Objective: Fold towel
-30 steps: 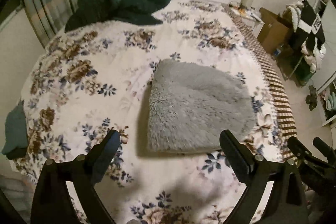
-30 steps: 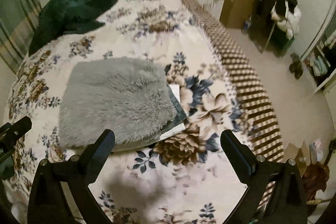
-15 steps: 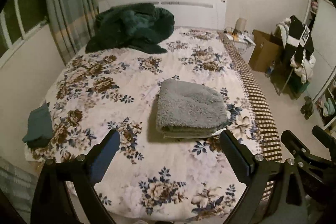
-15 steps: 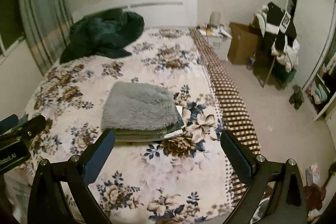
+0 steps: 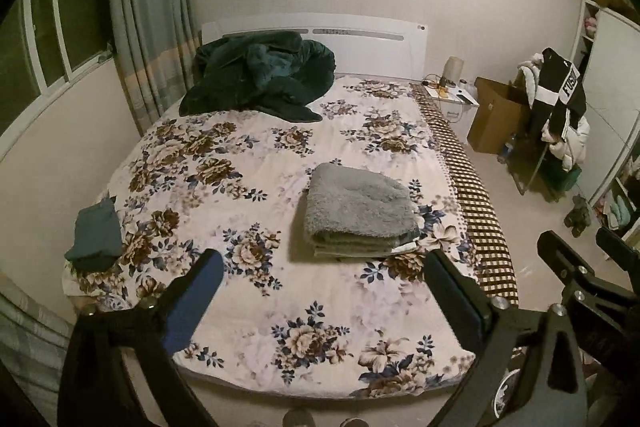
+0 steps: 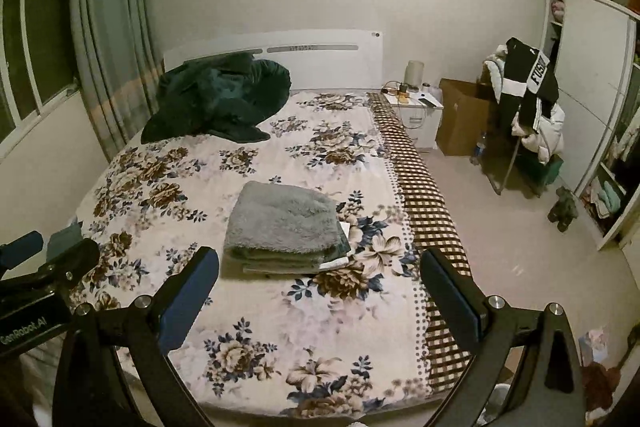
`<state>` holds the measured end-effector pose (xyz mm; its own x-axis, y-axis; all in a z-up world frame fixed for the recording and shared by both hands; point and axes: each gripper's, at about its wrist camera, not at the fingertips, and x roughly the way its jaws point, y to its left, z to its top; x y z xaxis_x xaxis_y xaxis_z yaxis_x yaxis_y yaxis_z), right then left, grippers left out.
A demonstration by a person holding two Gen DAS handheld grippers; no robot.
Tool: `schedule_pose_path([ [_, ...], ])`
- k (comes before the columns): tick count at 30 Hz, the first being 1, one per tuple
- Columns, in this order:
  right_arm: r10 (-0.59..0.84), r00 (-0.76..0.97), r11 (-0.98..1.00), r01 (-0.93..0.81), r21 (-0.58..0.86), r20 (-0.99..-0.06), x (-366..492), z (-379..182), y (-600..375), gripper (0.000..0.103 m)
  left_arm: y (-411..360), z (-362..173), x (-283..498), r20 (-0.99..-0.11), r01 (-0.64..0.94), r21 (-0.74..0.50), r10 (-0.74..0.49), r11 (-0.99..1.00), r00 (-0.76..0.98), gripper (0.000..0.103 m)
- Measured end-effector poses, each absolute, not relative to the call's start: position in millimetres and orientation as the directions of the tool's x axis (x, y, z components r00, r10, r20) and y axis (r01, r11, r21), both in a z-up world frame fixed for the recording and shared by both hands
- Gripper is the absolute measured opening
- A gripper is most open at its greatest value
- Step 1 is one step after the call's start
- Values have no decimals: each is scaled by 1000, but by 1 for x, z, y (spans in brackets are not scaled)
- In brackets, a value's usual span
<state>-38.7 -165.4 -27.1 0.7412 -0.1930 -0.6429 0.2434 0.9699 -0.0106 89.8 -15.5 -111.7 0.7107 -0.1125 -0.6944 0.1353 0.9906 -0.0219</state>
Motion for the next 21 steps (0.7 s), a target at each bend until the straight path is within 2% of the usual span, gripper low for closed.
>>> schedule_pose_path([
  [11, -190, 757, 970, 244, 1, -626, -41, 9, -156, 103, -1, -92, 79, -666, 118, 8, -83, 993, 742, 103],
  [21, -164, 762, 976, 218, 10, -627, -28, 15, -156, 103, -3, -87, 76, -656, 110, 20, -70, 994, 752, 103],
])
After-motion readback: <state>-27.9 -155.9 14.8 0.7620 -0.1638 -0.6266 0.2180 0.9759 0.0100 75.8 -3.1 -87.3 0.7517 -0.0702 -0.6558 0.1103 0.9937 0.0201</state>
